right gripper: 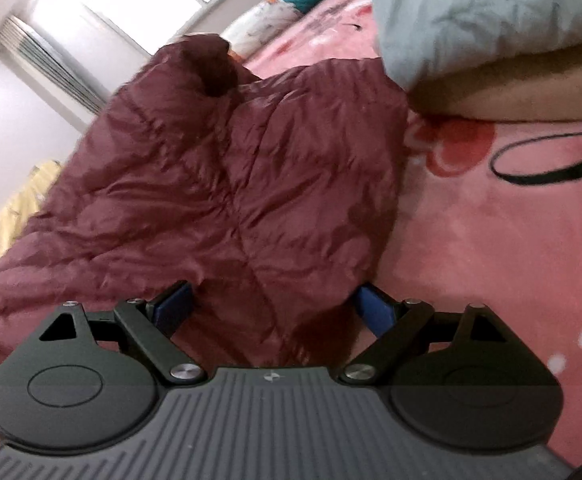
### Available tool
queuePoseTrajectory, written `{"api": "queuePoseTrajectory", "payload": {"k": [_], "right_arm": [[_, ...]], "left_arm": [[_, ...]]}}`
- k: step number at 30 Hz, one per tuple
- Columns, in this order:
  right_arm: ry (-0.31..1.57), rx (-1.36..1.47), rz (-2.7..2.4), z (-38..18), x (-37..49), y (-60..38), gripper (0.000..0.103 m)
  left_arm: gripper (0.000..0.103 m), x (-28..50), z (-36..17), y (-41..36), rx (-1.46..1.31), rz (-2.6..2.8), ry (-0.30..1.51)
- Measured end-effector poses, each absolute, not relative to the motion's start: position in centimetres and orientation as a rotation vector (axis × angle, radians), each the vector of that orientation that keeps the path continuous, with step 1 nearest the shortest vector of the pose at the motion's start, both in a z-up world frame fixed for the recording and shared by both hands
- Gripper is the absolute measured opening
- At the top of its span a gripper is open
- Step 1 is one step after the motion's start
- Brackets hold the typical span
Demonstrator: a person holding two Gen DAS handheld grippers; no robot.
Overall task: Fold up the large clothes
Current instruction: 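Reach both tools toward the jacket and close the left tool on it, then close the right tool on the jacket while the left tool holds its edge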
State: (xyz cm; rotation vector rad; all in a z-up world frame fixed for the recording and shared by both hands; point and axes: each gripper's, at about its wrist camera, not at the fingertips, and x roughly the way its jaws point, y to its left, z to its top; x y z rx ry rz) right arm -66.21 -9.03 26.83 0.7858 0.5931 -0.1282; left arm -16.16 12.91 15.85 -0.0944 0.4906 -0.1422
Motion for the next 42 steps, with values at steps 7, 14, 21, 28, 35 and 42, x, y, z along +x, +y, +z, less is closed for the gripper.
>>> {"api": "queuePoseTrajectory", "payload": {"k": [7, 14, 21, 28, 35, 42], "right_arm": [[0.648, 0.71, -0.239, 26.7, -65.7, -8.2, 0.103], [0.65, 0.66, -0.282, 27.2, -66.0, -8.8, 0.103], [0.713, 0.698, -0.155, 25.8, -66.2, -7.6, 0.103], [0.695, 0.761, -0.048, 25.6, -65.3, -7.0, 0.103], [0.651, 0.872, -0.022, 25.1, -65.5, -8.5, 0.092], [0.632, 0.99, -0.013, 24.0, -65.5, -9.6, 0.036]], "left_arm": [[0.009, -17.1, 12.8, 13.6, -0.111, -0.131, 0.568], [0.01, -16.5, 11.4, 13.8, -0.088, -0.138, 0.598], [0.013, -15.7, 9.0, 13.7, -0.093, -0.154, 0.659], [0.026, -14.5, 7.1, 12.7, -0.053, -0.161, 0.691], [0.015, -14.1, 6.6, 12.3, -0.048, -0.163, 0.66], [0.008, -15.4, 9.0, 13.0, -0.106, -0.15, 0.571]]}}
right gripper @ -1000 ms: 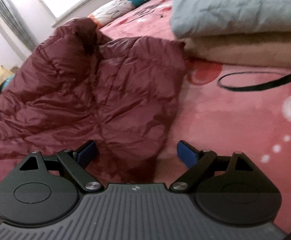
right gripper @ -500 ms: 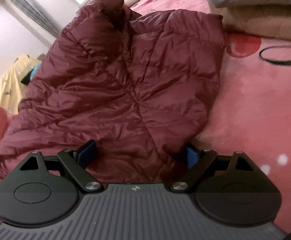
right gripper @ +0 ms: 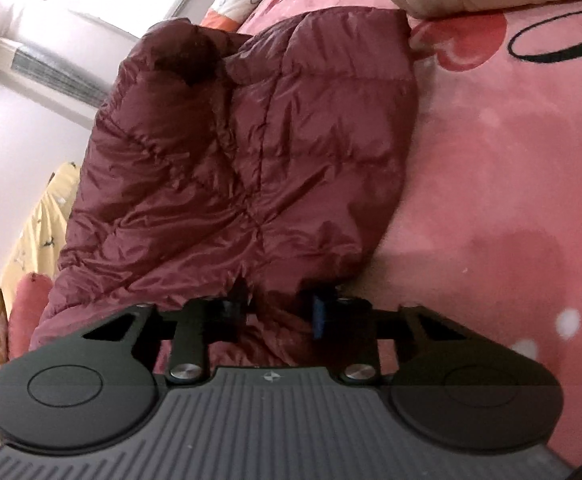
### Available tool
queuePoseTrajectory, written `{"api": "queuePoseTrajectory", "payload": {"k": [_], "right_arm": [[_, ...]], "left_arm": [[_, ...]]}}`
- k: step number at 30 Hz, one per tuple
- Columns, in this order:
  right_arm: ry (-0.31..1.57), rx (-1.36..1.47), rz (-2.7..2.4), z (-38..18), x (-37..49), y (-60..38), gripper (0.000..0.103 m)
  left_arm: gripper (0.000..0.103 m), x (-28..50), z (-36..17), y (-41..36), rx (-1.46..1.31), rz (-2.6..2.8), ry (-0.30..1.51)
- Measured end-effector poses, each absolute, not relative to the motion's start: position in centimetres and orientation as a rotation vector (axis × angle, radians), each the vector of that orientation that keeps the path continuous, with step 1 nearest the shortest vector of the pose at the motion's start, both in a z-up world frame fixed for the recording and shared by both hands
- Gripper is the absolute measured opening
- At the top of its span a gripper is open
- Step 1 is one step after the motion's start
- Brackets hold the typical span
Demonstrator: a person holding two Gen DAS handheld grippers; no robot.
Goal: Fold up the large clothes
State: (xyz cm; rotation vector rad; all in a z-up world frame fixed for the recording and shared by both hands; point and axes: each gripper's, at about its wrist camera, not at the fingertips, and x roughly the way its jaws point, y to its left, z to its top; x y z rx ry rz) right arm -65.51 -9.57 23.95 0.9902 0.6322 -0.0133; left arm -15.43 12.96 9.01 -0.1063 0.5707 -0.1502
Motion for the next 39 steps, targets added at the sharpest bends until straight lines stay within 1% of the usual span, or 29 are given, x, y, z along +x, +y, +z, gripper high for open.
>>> {"api": "queuePoseTrajectory", "payload": {"k": [3, 4, 15, 22, 26, 39], "right_arm": [[0.576, 0.959, 0.001, 25.5, -66.2, -9.4, 0.023], [0.559, 0.93, 0.004, 26.3, -66.4, -9.2, 0.023], [0.363, 0.875, 0.083, 33.0, -69.7, -7.6, 0.021], [0.306, 0.887, 0.104, 34.7, -71.3, -7.8, 0.021], [0.234, 0.905, 0.138, 36.4, -71.7, -8.3, 0.021], [-0.047, 0.827, 0.274, 43.4, -72.7, -7.3, 0.02]], "left_arm": [[0.007, -16.1, 10.4, 13.2, -0.126, -0.154, 0.525], [0.007, -16.3, 10.9, 13.2, -0.132, -0.156, 0.512], [0.006, -17.8, 16.4, 14.7, -0.214, -0.183, 0.359], [0.006, -19.3, 20.1, 15.9, -0.253, -0.196, 0.256], [0.006, -20.2, 22.1, 16.5, -0.274, -0.206, 0.198], [0.006, -24.4, 31.6, 18.0, -0.276, -0.255, -0.069]]}}
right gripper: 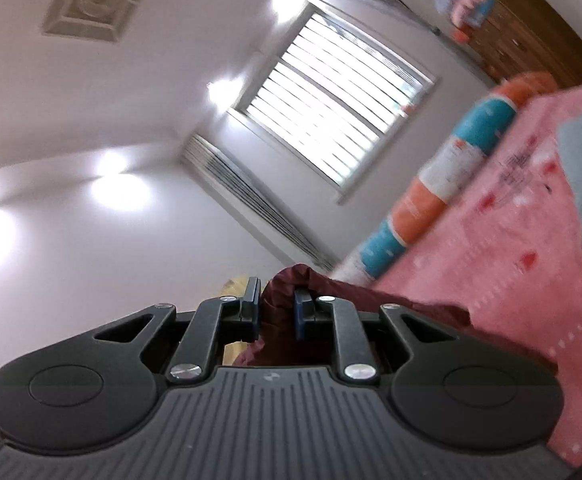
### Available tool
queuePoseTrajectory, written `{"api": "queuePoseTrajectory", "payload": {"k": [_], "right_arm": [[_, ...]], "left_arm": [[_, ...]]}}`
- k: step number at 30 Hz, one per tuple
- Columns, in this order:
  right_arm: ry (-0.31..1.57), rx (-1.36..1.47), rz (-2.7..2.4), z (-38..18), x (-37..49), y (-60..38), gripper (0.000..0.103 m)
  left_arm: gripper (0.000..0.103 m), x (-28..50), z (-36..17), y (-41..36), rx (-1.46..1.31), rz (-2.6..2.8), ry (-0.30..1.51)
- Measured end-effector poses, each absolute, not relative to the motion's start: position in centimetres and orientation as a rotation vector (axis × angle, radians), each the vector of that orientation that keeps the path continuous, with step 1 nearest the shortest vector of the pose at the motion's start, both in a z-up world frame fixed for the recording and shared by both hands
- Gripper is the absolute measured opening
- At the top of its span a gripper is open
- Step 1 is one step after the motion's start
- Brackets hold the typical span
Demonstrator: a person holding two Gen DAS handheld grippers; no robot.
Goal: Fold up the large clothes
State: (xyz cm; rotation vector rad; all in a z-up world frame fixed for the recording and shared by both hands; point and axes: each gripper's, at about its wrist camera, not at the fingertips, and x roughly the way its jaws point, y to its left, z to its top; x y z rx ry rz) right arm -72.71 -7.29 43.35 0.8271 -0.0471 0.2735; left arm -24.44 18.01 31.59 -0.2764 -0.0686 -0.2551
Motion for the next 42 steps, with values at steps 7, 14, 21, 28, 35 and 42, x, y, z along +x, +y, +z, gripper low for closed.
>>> {"api": "queuePoseTrajectory", "payload": {"k": [7, 14, 21, 28, 35, 42], "right_arm": [[-0.17, 0.753, 0.323, 44.7, -71.9, -8.2, 0.02], [-0.284, 0.644, 0.335, 46.1, -70.5, -9.1, 0.02], [-0.216, 0.598, 0.26, 42.8, -62.6, -10.5, 0.02], [-0.044, 0.581, 0.135, 38.4, -50.9, -11.9, 0.02], [0.119, 0.553, 0.059, 29.7, -35.8, -13.5, 0.02], [0.29, 0.467, -0.026, 18.6, -22.4, -14.9, 0.024]], "left_arm": [[0.006, -26.4, 36.1, 18.5, -0.261, -0.291, -0.192], [0.007, -25.3, 38.0, 18.5, -0.272, -0.301, -0.21], [0.007, -17.1, 34.1, 17.0, -0.283, -0.243, -0.004], [0.007, -6.6, 27.9, 15.9, -0.226, -0.155, 0.171], [0.007, 1.4, 21.6, 15.5, -0.185, -0.116, 0.311], [0.009, 5.9, 15.0, 14.9, -0.157, -0.104, 0.451]]}}
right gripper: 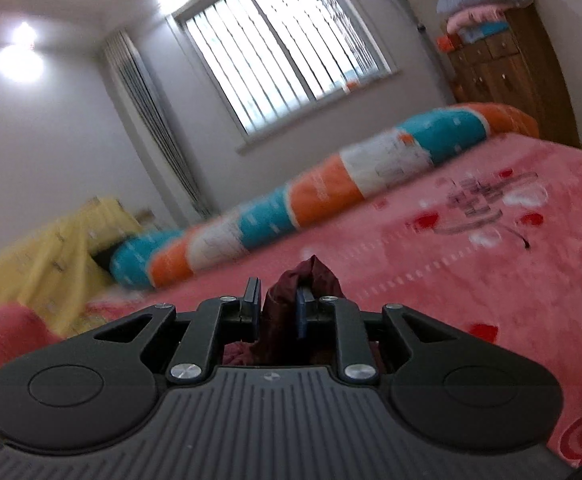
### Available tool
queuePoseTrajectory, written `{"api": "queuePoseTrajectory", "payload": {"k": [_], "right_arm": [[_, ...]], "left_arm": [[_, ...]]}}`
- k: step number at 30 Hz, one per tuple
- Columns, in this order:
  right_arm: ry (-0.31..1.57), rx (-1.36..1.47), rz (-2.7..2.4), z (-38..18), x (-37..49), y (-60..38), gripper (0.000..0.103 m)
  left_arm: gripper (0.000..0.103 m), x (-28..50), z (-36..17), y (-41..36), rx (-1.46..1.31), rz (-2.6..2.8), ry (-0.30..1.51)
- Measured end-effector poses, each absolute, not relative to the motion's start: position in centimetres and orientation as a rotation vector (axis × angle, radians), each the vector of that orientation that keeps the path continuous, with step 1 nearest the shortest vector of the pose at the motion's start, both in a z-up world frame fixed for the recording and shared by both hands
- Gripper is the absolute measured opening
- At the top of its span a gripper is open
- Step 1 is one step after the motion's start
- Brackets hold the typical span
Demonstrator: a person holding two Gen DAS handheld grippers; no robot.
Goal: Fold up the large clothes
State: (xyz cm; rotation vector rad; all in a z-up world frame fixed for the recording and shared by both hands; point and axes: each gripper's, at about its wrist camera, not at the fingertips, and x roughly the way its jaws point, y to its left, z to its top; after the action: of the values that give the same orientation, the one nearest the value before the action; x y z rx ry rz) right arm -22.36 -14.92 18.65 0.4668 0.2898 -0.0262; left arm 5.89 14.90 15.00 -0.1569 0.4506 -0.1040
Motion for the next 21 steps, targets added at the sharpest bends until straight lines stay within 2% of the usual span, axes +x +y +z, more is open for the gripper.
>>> {"api": "queuePoseTrajectory", "payload": {"k": [2, 3, 4, 5, 6, 7, 8, 9, 10, 19, 21], "right_arm": [[0.334, 0.437, -0.043, 15.5, -19.3, -15.4, 0.027], [0.35, 0.424, -0.051, 14.1, -18.2, -15.6, 0.033], [0.367, 0.411, -0.059, 12.5, -16.9, -15.8, 0.043], [0.381, 0.402, -0.064, 11.3, -16.3, -15.5, 0.052], [0.392, 0.397, -0.062, 10.1, -15.4, -15.7, 0.071], [0.405, 0.387, -0.062, 8.7, -14.4, -15.9, 0.084], [0.413, 0.369, -0.065, 7.9, -13.5, -15.5, 0.088], [0.421, 0.344, -0.07, 6.9, -12.6, -15.5, 0.098], [0.429, 0.321, -0.071, 6.0, -11.8, -15.2, 0.1], [0.464, 0.28, -0.054, 1.9, -10.7, -13.4, 0.103], [0.463, 0.303, -0.058, 2.6, -11.5, -13.6, 0.103]], "left_arm": [[0.01, 5.9, 13.5, 14.4, -0.151, -0.109, 0.461], [0.011, 5.7, 12.9, 14.3, -0.143, -0.109, 0.462], [0.018, 5.7, 12.4, 14.1, -0.129, -0.107, 0.462], [0.03, 5.6, 12.0, 14.1, -0.116, -0.104, 0.462], [0.038, 5.4, 11.7, 14.1, -0.098, -0.094, 0.46], [0.052, 5.0, 11.5, 14.1, -0.083, -0.081, 0.455], [0.058, 5.3, 11.4, 14.4, -0.076, -0.073, 0.452], [0.058, 4.9, 11.4, 14.7, -0.076, -0.074, 0.449], [0.059, 4.9, 11.4, 15.0, -0.081, -0.076, 0.451], [0.07, -0.6, 12.8, 14.7, -0.035, -0.057, 0.426], [0.077, -2.5, 13.3, 14.4, -0.034, -0.072, 0.414]]}}
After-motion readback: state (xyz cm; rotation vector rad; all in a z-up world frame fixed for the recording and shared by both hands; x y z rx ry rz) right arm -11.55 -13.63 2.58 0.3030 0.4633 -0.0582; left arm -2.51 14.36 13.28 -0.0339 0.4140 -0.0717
